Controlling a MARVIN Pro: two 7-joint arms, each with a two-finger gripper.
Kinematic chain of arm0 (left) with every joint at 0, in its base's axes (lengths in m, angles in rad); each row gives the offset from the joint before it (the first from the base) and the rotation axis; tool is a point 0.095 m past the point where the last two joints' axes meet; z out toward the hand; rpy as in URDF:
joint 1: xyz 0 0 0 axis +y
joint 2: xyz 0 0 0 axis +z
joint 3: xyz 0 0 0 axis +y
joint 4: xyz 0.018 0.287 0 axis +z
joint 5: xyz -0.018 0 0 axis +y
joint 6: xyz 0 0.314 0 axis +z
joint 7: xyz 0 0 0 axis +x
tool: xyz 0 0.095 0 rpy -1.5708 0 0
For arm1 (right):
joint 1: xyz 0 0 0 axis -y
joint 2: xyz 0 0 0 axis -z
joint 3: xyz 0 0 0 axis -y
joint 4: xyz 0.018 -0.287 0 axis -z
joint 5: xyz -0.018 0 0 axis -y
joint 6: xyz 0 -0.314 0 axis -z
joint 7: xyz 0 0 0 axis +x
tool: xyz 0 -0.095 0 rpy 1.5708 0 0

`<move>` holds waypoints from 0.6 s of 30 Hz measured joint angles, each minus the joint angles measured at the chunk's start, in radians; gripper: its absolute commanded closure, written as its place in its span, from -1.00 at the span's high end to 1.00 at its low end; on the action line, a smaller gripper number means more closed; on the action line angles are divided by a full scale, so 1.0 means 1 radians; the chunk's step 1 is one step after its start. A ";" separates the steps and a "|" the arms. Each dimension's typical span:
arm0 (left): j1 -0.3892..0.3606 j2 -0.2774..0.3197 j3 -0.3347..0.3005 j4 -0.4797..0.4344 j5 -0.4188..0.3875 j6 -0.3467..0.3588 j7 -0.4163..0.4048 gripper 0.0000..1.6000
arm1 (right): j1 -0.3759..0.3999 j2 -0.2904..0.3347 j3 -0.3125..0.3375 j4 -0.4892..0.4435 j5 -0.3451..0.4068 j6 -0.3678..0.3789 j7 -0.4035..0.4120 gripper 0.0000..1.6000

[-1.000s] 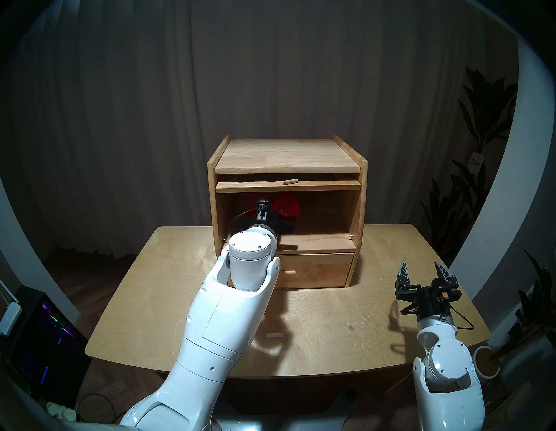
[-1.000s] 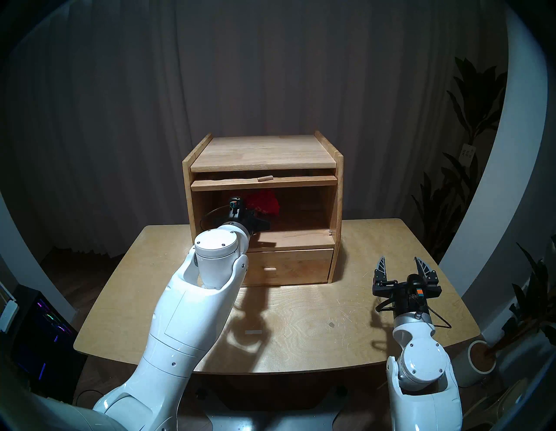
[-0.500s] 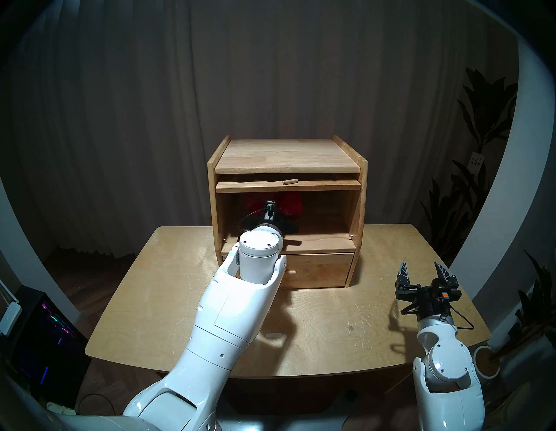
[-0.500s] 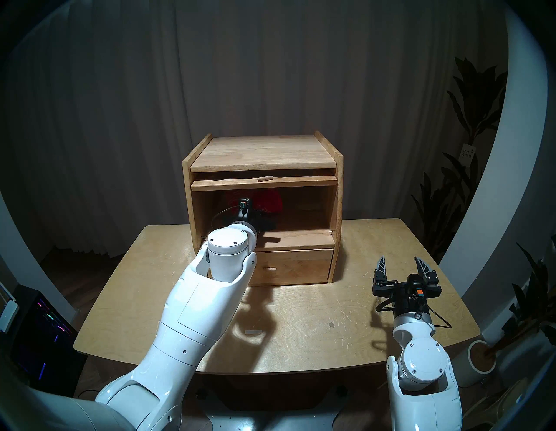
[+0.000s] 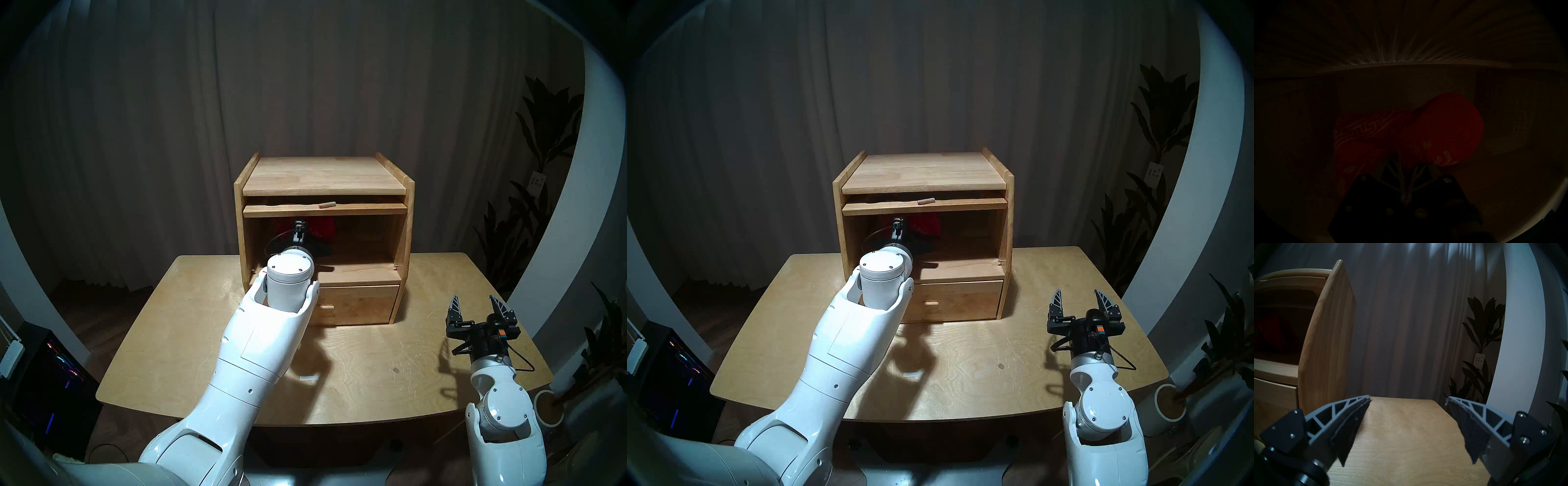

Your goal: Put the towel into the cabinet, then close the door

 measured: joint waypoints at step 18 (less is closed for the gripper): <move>0.104 0.042 0.015 -0.171 -0.019 0.150 -0.040 1.00 | 0.000 -0.002 0.001 0.000 -0.001 0.000 0.002 1.00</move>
